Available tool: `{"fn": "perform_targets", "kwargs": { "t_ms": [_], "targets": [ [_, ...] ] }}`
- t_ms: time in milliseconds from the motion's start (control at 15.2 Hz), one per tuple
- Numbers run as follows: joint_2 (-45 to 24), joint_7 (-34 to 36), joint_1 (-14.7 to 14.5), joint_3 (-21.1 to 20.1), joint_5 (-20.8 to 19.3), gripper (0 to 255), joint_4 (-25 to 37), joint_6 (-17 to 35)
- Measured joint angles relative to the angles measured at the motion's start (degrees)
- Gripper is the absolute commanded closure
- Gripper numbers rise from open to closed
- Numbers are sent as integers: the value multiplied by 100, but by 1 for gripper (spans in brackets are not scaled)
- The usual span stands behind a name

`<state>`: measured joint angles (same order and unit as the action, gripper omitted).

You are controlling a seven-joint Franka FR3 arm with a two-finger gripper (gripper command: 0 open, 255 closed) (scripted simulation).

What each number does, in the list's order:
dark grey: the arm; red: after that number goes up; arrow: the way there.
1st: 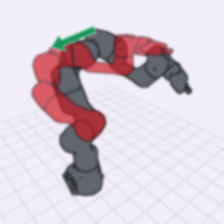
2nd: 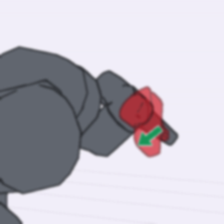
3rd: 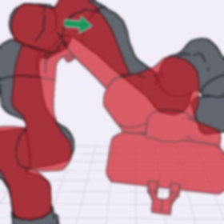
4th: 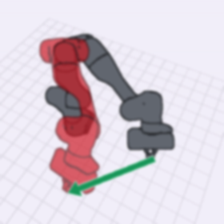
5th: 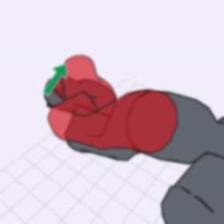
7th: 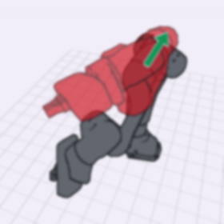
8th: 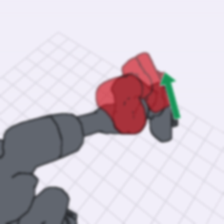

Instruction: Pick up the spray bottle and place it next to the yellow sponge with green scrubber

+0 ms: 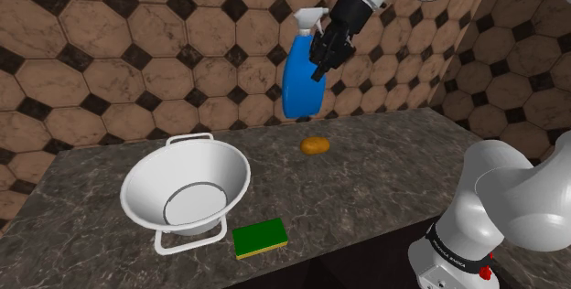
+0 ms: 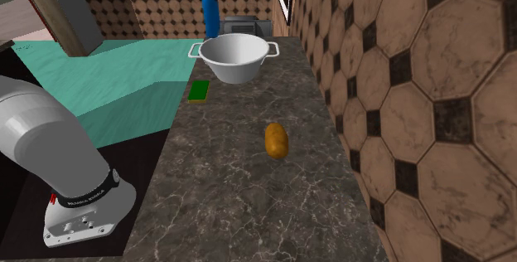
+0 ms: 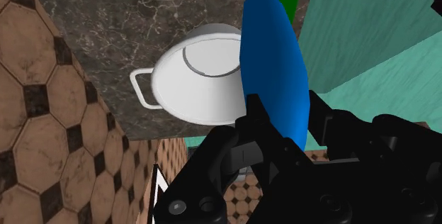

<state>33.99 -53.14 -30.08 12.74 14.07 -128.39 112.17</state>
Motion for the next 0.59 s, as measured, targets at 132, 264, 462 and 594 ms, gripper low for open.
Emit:
{"fn": "perform_targets", "kwargs": {
  "t_ms": [132, 264, 462, 594],
  "targets": [
    [19, 52, -17, -68, 23, 255, -118, 118],
    [33, 53, -26, -97, 42, 255, -264, 255],
    [65, -9, -22, -93, 61, 255, -512, 465],
    [70, -55, -23, -86, 77, 255, -669, 609]
  ]
}}
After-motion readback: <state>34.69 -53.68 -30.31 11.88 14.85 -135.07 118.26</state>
